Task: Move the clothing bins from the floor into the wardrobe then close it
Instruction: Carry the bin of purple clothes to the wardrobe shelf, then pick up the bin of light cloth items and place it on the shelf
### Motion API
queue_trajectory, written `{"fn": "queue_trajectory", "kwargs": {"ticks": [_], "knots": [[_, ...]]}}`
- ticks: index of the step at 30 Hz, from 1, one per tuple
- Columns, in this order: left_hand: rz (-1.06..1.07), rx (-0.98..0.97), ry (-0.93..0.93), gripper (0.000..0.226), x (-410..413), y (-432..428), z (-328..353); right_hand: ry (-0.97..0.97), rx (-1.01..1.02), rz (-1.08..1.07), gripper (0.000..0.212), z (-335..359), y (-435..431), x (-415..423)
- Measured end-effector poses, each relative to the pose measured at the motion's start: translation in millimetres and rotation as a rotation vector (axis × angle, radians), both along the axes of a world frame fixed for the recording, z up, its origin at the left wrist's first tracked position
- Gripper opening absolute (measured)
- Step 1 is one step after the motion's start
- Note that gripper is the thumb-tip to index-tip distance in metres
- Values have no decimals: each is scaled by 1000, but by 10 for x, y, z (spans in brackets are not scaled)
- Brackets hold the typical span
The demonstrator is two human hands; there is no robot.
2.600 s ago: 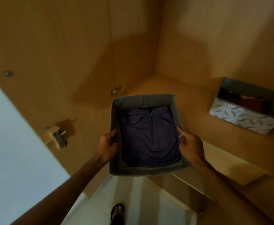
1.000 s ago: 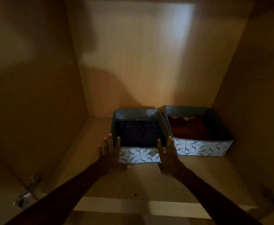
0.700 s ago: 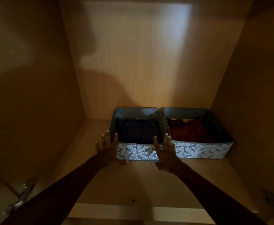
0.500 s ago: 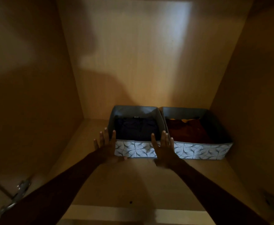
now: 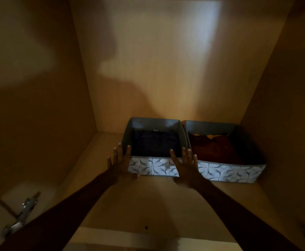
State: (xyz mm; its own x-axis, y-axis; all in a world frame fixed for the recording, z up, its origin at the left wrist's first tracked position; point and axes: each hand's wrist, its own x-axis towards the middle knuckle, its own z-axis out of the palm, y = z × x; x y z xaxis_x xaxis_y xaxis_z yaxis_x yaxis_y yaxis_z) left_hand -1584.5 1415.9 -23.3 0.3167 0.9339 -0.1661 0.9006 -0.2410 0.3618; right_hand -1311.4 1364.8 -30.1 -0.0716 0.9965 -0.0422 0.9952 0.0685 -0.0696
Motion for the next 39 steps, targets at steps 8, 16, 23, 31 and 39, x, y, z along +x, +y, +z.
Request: {"fn": "queue_trajectory", "kwargs": {"ticks": [8,16,23,31,39], "knots": [[335,55,-697,84,-137,-710,-185,550,236,21,90,-155,-541,-361],[617,-31,-1254,38,-518,-1848,-338,1306,-16,-57,66,-349,-1382,-1026],[879,-50,-1258,23,-916,-2917,-621,1368,-373,-19,60,-628,-1879,-1556],[1272,94,-1109,26,-1078,-4183,-834,1182,-728,277,54,-891,-2288,-1961],[1806,273,-1169,25,-361,-5533,-1043,951,-1045,620,48,-1137,-2839,-2209]]}}
